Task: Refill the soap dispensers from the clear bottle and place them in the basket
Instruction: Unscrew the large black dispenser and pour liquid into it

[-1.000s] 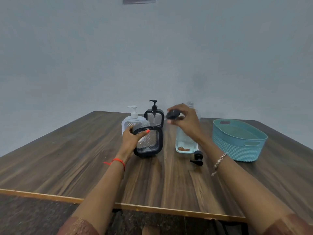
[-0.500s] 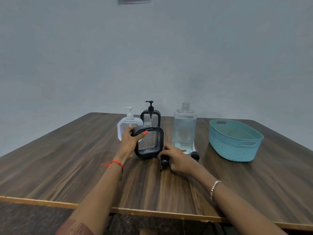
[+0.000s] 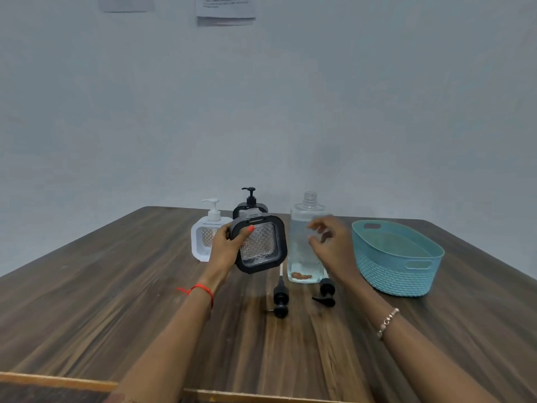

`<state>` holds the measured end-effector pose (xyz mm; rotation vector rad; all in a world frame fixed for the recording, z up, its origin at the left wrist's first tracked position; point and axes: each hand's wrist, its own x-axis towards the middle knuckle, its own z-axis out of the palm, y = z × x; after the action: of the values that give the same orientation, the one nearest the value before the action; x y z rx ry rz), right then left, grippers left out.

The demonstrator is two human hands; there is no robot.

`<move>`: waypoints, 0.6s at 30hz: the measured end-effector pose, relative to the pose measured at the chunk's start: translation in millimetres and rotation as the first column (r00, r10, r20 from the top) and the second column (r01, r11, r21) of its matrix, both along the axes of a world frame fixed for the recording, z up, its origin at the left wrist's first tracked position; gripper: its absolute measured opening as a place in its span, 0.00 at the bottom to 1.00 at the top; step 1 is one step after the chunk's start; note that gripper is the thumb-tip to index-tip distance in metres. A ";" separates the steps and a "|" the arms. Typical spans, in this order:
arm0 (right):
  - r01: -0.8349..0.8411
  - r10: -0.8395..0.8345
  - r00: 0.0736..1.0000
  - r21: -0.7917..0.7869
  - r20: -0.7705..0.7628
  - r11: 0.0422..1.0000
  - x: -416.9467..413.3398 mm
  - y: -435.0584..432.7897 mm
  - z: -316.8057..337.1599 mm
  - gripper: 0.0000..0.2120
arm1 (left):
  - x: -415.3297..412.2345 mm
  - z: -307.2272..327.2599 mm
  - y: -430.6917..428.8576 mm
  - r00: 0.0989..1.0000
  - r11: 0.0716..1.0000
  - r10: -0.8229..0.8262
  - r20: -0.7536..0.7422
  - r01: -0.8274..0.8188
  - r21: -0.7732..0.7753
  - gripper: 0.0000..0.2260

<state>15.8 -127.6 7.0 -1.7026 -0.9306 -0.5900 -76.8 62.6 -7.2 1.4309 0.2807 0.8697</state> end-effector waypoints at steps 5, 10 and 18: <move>0.015 0.000 0.964 0.055 -0.265 0.998 30.0 -6.1 4.7 0.29 | 5.1 1.3 0.1 0.999 0.999 -0.030 0.013 0.030 -0.037 0.15; -0.138 0.153 0.835 0.067 -0.529 0.988 50.8 1.7 -1.9 0.39 | 9.0 4.1 5.8 0.999 0.999 -0.039 -0.012 0.039 -0.014 0.20; -0.266 0.316 0.696 0.177 -0.645 0.948 59.6 14.8 -13.8 0.30 | 14.7 6.6 13.9 0.998 0.998 -0.061 -0.017 0.061 0.001 0.16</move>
<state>75.4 -112.8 -6.8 -1.4853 -0.6133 0.2163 -62.2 76.5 -0.6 1.4416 0.2476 0.8085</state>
